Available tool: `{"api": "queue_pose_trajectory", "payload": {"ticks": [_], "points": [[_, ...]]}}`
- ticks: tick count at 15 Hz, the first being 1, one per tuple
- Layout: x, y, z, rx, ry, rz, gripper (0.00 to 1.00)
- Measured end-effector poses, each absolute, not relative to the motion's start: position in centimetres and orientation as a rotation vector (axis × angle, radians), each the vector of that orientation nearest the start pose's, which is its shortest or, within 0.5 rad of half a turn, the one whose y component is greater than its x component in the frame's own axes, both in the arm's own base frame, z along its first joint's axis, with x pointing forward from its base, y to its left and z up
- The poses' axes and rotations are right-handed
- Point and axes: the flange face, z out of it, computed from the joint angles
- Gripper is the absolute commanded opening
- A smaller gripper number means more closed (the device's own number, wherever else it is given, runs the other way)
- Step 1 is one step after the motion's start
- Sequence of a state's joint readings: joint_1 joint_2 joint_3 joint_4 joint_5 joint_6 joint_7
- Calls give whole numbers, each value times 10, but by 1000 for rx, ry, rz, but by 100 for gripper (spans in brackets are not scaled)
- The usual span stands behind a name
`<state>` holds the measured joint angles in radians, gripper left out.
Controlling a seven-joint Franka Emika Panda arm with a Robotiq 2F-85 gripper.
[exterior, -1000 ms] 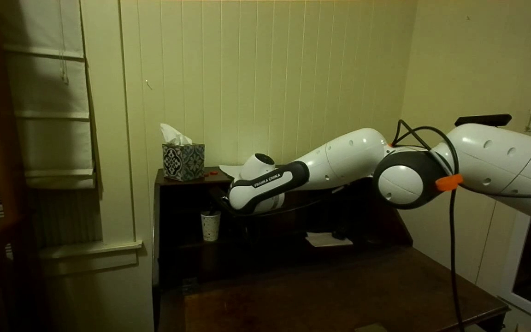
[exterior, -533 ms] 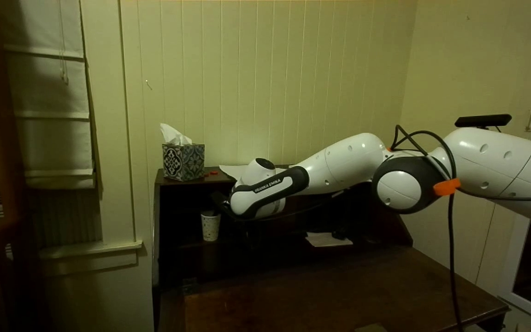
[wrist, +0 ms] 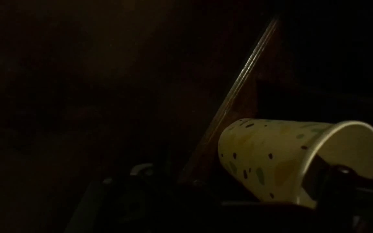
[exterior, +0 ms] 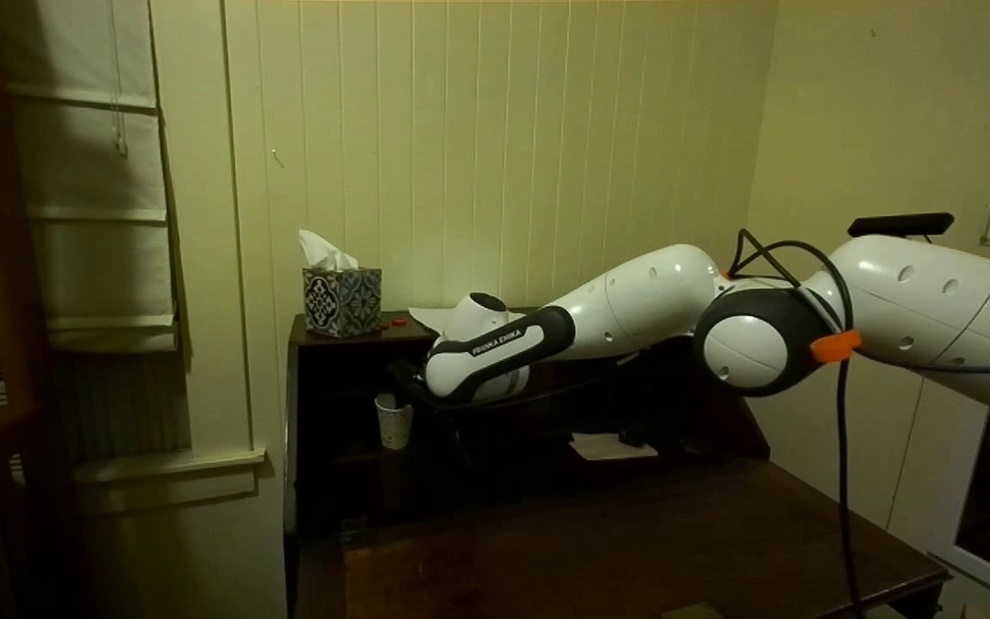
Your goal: Move the cup to the right
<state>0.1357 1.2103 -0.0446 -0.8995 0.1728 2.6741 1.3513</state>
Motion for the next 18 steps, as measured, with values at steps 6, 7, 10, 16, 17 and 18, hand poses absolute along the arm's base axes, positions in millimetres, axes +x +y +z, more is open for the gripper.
{"api": "queue_pose_trajectory", "payload": {"ticks": [6, 7, 10, 16, 17, 18], "points": [[825, 86, 206, -2069, 1677, -495, 27], [825, 86, 208, -2068, 1676, -498, 22], [826, 85, 214, -2064, 1673, -506, 18], [826, 91, 218, -2067, 1663, -505, 19], [826, 93, 220, -2071, 1661, -500, 20], [825, 96, 223, -2079, 1662, -489, 22]]}}
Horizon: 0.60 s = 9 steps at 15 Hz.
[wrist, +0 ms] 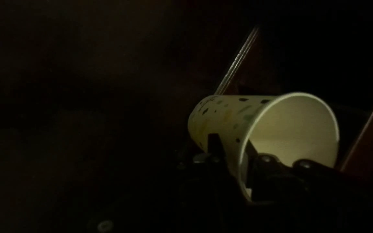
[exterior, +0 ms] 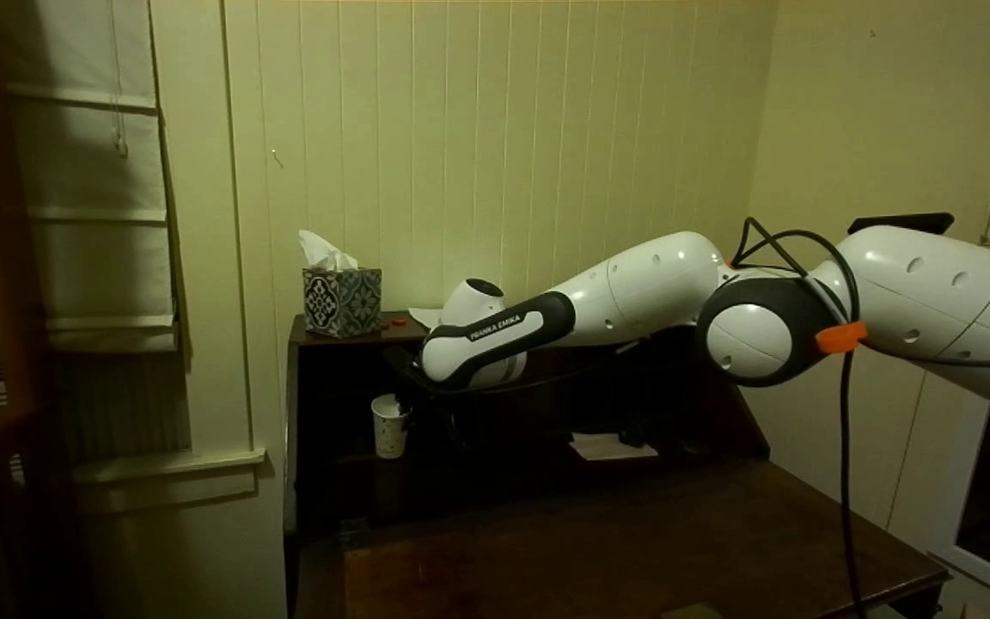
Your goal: Move the cup to the right
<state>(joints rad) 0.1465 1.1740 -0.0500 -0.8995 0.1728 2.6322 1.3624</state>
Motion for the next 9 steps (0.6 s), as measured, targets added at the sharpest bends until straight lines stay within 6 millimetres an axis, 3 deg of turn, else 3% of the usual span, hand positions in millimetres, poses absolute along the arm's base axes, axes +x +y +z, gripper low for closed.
{"api": "queue_pose_trajectory", "payload": {"ticks": [2, 4, 6, 9], "points": [[824, 102, 229, -2097, 1670, -458, 25], [822, 108, 235, -2122, 1684, -416, 9], [819, 111, 241, -2146, 1704, -370, 0], [817, 111, 248, -2170, 1721, -332, 1]]}}
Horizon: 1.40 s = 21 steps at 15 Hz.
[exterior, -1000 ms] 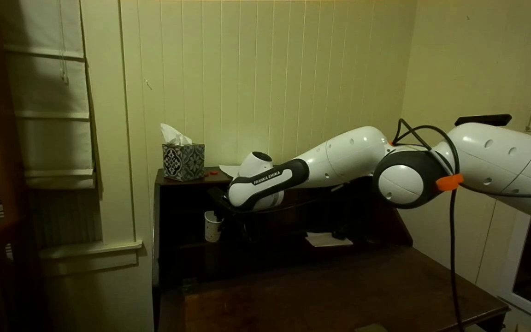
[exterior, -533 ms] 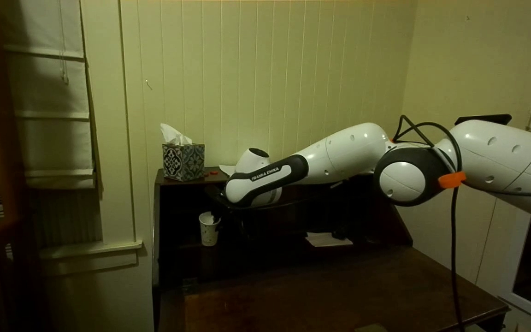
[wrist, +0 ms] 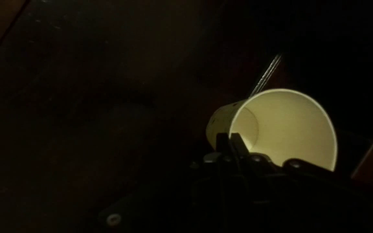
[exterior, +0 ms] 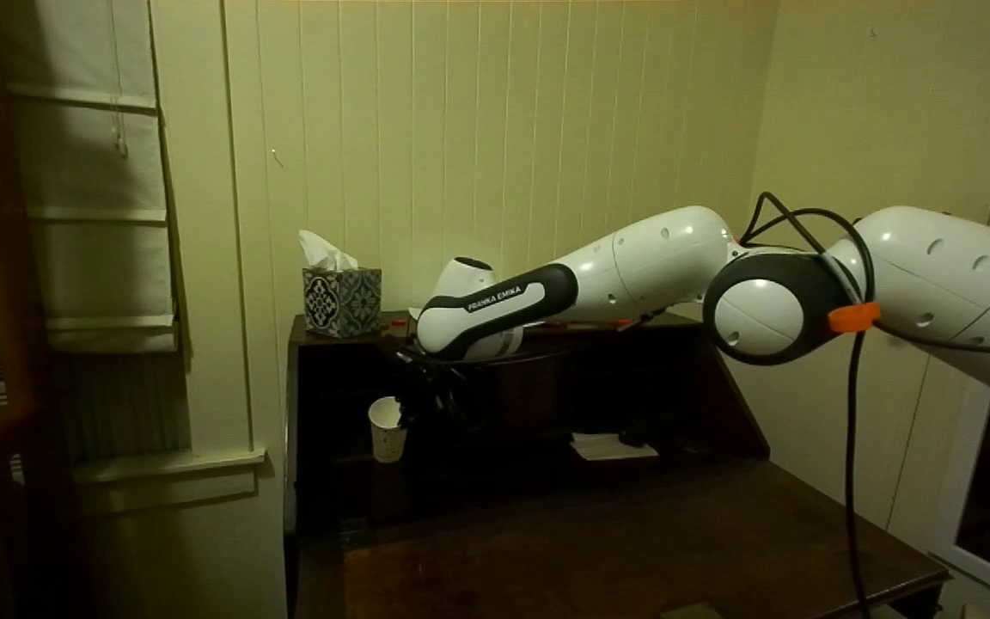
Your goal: Move the cup to the right
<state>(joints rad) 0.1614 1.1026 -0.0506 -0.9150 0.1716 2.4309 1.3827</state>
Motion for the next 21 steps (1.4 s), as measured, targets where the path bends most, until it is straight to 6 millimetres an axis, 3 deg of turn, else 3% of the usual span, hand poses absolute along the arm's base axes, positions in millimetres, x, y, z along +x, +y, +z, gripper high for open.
{"api": "queue_pose_trajectory", "payload": {"ticks": [5, 8, 11, 15, 18, 21], "points": [[816, 108, 248, -2188, 1725, -321, 1], [809, 113, 252, -2289, 1700, -240, 1], [790, 126, 270, -2420, 1664, -56, 1], [761, 133, 309, -2529, 1662, 152, 1], [754, 125, 333, -2482, 1709, 140, 1], [752, 109, 340, -2362, 1844, 74, 3]]}}
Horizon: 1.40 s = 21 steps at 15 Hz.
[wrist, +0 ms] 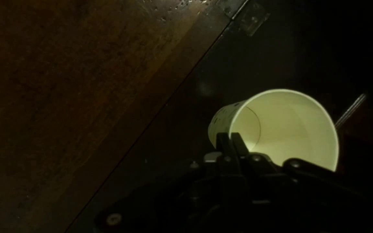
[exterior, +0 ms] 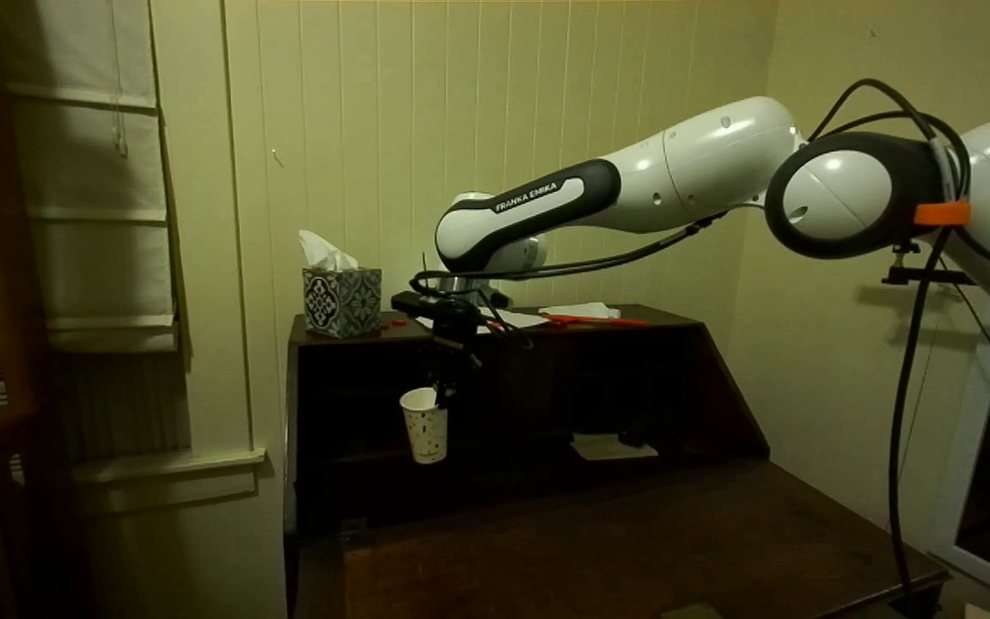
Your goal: Move the cup to the right
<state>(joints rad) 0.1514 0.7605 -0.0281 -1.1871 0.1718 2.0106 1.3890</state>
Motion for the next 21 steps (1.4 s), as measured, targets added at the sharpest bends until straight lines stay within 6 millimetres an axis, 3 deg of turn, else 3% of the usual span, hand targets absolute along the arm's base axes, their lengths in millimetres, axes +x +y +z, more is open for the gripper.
{"api": "queue_pose_trajectory", "payload": {"ticks": [5, 8, 10, 13, 17, 19, 21], "points": [[748, 105, 337, -2337, 1884, 75, 1], [745, 92, 340, -2260, 2020, 114, 1], [747, 63, 348, -2162, 2128, 101, 1], [744, -3, 354, -2007, 2285, 71, 1], [730, -79, 336, -1798, 2470, 12, 1], [724, -100, 321, -1698, 2546, -17, 3], [721, -102, 313, -1650, 2574, -30, 3]]}}
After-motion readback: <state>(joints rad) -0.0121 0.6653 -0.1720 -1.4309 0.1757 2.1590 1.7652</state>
